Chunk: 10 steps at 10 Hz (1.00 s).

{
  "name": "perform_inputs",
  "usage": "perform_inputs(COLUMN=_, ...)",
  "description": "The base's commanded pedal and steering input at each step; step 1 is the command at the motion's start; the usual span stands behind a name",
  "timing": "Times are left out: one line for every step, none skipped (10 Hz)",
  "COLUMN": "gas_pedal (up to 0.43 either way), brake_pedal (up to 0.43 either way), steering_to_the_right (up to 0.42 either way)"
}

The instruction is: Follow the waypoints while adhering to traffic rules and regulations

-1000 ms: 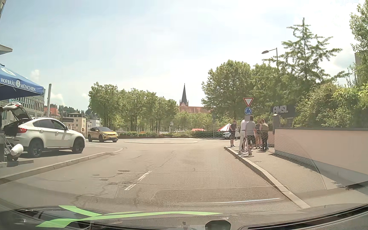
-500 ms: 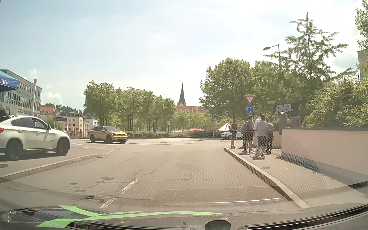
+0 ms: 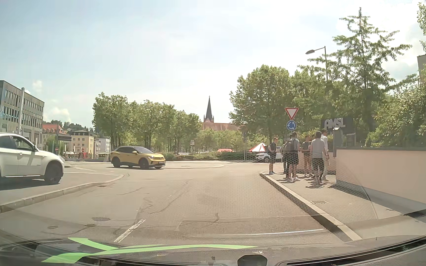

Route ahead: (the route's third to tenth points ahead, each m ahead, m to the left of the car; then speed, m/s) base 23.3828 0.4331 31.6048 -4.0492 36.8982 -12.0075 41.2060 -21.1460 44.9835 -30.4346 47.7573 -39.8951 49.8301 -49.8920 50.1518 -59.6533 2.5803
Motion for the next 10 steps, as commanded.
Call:
perform_inputs(gas_pedal=0.000, brake_pedal=0.000, steering_to_the_right=0.005)
perform_inputs(gas_pedal=0.000, brake_pedal=0.000, steering_to_the_right=0.005)
perform_inputs(gas_pedal=0.000, brake_pedal=0.000, steering_to_the_right=0.005)
perform_inputs(gas_pedal=0.000, brake_pedal=0.000, steering_to_the_right=0.005)
perform_inputs(gas_pedal=0.008, brake_pedal=0.000, steering_to_the_right=0.004)
perform_inputs(gas_pedal=0.008, brake_pedal=0.000, steering_to_the_right=0.003)
perform_inputs(gas_pedal=0.008, brake_pedal=0.000, steering_to_the_right=0.000)
perform_inputs(gas_pedal=0.008, brake_pedal=0.000, steering_to_the_right=-0.001)
perform_inputs(gas_pedal=0.008, brake_pedal=0.000, steering_to_the_right=-0.002)
perform_inputs(gas_pedal=0.008, brake_pedal=0.000, steering_to_the_right=-0.002)
